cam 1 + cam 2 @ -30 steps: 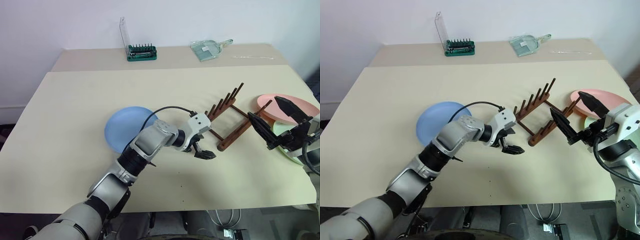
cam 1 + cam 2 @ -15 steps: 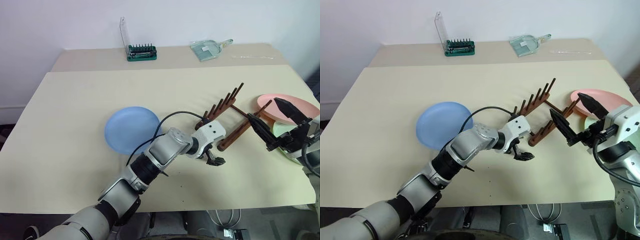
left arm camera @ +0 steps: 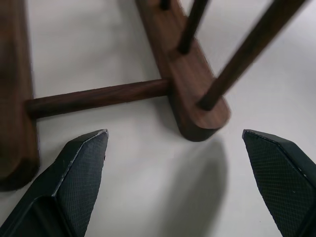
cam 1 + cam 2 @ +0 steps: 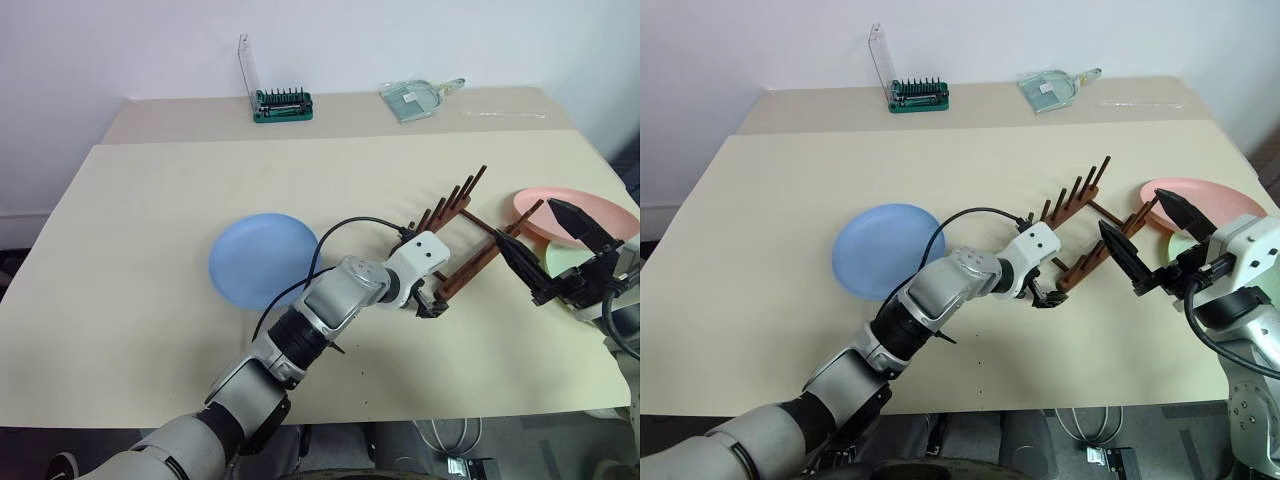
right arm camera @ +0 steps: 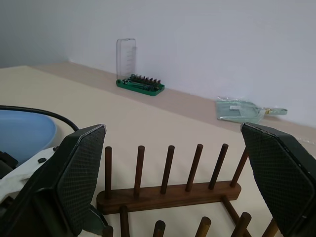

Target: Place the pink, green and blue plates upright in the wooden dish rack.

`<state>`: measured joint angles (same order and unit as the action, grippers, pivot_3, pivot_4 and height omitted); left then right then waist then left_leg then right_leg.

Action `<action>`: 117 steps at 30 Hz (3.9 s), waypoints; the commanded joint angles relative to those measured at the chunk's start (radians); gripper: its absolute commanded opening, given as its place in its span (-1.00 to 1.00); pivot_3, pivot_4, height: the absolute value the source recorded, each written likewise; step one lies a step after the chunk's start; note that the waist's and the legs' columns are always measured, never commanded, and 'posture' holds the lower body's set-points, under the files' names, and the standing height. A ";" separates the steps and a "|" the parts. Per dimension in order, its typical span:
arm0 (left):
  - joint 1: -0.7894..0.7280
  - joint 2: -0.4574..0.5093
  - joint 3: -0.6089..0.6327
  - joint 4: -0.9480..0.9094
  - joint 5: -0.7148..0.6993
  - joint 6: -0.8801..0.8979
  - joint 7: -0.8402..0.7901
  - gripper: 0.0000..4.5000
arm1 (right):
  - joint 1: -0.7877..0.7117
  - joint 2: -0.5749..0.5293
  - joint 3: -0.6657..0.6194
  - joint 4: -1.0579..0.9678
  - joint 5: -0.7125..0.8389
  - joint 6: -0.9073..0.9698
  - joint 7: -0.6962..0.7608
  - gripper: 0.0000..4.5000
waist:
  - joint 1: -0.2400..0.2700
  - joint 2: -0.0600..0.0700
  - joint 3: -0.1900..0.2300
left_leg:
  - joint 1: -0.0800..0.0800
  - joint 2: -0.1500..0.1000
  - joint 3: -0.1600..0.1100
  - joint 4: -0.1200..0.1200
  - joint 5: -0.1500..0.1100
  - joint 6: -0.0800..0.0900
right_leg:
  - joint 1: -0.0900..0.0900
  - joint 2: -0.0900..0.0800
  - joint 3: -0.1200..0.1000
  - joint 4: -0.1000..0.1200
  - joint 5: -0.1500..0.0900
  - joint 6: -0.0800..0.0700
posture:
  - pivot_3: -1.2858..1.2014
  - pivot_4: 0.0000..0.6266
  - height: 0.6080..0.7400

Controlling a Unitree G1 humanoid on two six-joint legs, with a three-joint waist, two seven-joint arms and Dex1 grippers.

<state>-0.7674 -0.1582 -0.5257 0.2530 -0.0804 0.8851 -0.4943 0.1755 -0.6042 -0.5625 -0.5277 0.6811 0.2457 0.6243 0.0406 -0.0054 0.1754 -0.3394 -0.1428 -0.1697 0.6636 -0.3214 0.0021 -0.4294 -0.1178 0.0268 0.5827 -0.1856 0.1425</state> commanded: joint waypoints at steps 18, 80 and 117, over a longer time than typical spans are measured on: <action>-0.023 -0.094 -0.042 0.027 -0.047 0.008 -0.035 0.99 | 0.024 0.016 -0.014 -0.082 0.006 -0.018 -0.032 1.00 | 0.001 0.000 0.000 | 0.000 0.000 0.000 0.000 0.000 0.000 | 0.001 0.000 0.000 0.000 0.000 0.001 | 0.03 -0.52 1.00; -0.089 0.337 0.020 0.169 -0.026 -0.556 -0.705 -0.70 | -0.022 -0.009 -0.008 -0.036 0.013 -0.003 -0.006 1.00 | -0.001 0.002 -0.001 | 0.000 0.000 0.000 0.000 0.001 -0.001 | 0.000 0.000 0.000 0.000 0.003 -0.004 | 0.03 -0.52 1.00; -0.225 0.560 0.278 0.009 -0.214 -0.313 -0.939 -0.46 | -0.048 -0.026 0.012 -0.036 0.175 0.072 0.084 -0.42 | -0.003 0.002 -0.001 | 0.000 0.000 0.000 0.000 0.001 -0.002 | -0.001 0.000 0.000 0.001 0.003 -0.004 | 0.03 -0.52 1.00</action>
<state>-0.9575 0.3967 -0.2932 0.3172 -0.2275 0.5566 -1.3837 0.1214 -0.6120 -0.5224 -0.5336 0.8147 0.3153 0.6832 0.0371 -0.0031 0.1742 -0.3399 -0.1428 -0.1701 0.6640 -0.3202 0.0004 -0.4304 -0.1174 0.0268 0.5833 -0.1828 0.1388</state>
